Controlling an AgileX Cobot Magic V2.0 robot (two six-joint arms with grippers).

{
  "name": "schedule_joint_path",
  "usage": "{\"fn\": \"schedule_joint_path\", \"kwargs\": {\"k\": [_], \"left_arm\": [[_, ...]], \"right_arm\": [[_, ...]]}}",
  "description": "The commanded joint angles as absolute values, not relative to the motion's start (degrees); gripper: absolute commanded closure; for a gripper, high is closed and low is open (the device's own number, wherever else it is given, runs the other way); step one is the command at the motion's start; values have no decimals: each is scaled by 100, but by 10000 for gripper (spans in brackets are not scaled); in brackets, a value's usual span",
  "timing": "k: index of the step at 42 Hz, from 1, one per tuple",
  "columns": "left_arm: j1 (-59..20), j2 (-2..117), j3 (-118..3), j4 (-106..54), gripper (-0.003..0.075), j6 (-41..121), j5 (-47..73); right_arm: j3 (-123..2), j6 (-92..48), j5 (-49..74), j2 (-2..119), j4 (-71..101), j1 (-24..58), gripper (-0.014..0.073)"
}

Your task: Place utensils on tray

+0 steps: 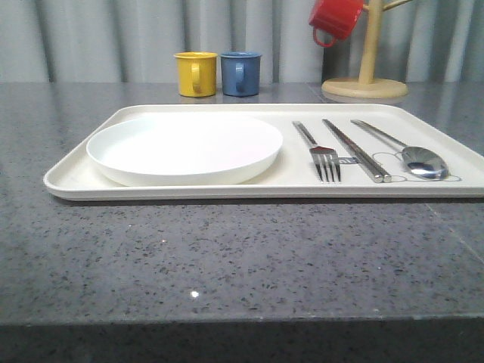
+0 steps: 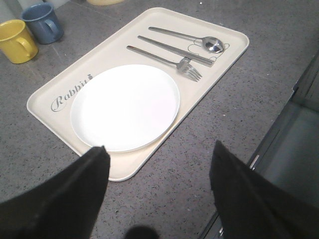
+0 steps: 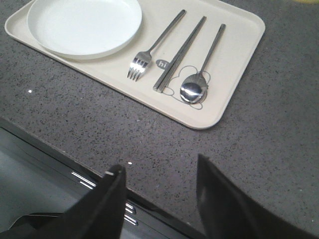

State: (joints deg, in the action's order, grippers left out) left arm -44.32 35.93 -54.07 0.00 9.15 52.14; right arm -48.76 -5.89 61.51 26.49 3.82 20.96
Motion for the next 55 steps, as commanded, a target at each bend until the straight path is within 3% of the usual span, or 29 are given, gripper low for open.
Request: {"fn": "schedule_joint_path", "kwargs": {"k": [1, 19, 38, 43, 55], "left_arm": [[-4473, 3595, -5552, -73, 294, 852, 4738], [-4473, 3595, -5547, -73, 318, 852, 4727], [-4473, 3595, -5547, -73, 736, 852, 4738], [-4473, 3595, -5547, -73, 741, 852, 4738], [-4473, 3595, -5547, -73, 741, 852, 4738]], "right_arm": [[-4927, -561, 5784, 2689, 326, 2110, 228], [-4786, -561, 5620, 2689, 387, 2110, 237], [-4786, -561, 5595, 2689, 435, 2110, 646], [-4786, -561, 5584, 2689, 435, 2110, 710], [-4786, -561, 5456, 2689, 464, 2110, 706]]}}
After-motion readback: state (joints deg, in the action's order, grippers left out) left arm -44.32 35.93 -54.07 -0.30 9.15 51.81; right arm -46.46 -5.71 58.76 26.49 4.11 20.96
